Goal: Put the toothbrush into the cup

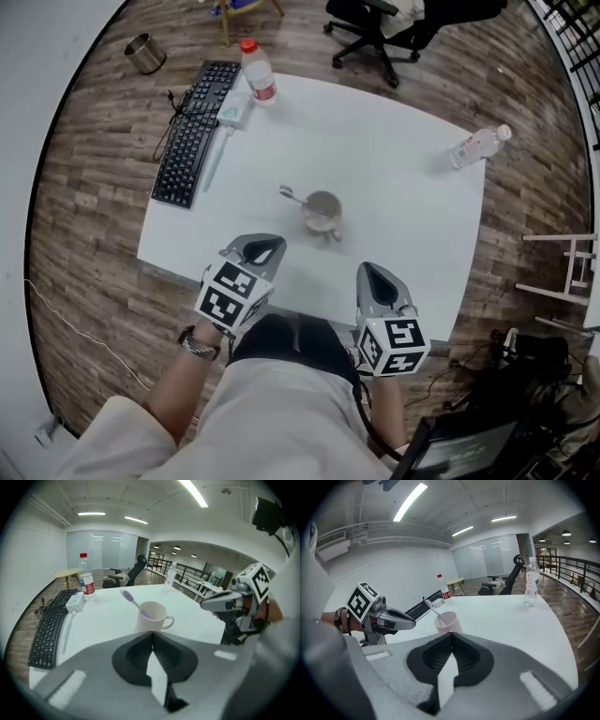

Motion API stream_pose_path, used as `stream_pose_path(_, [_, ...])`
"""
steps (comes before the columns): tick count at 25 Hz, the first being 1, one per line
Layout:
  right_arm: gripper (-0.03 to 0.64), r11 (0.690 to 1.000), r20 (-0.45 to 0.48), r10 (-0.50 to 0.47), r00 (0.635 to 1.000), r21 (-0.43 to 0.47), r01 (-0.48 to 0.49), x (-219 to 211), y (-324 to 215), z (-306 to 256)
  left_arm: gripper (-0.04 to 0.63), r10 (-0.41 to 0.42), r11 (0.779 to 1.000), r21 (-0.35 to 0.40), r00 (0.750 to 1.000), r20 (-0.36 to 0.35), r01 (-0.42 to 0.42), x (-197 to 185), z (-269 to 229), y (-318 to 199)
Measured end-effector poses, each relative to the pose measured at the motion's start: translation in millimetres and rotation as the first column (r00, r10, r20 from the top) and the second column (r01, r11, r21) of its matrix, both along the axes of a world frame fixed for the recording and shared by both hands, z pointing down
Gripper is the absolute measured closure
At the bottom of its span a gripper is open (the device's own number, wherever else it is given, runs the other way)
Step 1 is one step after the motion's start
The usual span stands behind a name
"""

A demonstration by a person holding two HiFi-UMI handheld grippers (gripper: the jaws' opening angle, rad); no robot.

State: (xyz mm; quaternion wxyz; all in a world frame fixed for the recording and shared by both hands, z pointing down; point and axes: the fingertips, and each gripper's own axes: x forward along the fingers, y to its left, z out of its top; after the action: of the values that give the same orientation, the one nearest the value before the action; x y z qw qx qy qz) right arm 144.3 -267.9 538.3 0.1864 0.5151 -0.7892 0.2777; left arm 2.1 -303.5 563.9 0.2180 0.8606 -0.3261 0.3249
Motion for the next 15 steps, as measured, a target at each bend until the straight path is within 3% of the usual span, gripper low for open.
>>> stream_pose_path(5, [0.615,0.999,-0.01,0.01,1.0,0.036,-0.01,0.2,3.6,-15.7,0.587,-0.006,1.0,-0.008,1.0,-0.01,0.006,-6.6,-0.8,10.5])
stream_pose_path(15, [0.615,0.995,0.014,0.008,1.0,0.104,-0.009,-15.0,13.9,-43.2,0.588,0.014,0.997,0.071,0.998,-0.053,-0.011,-1.7,-33.9,28.4])
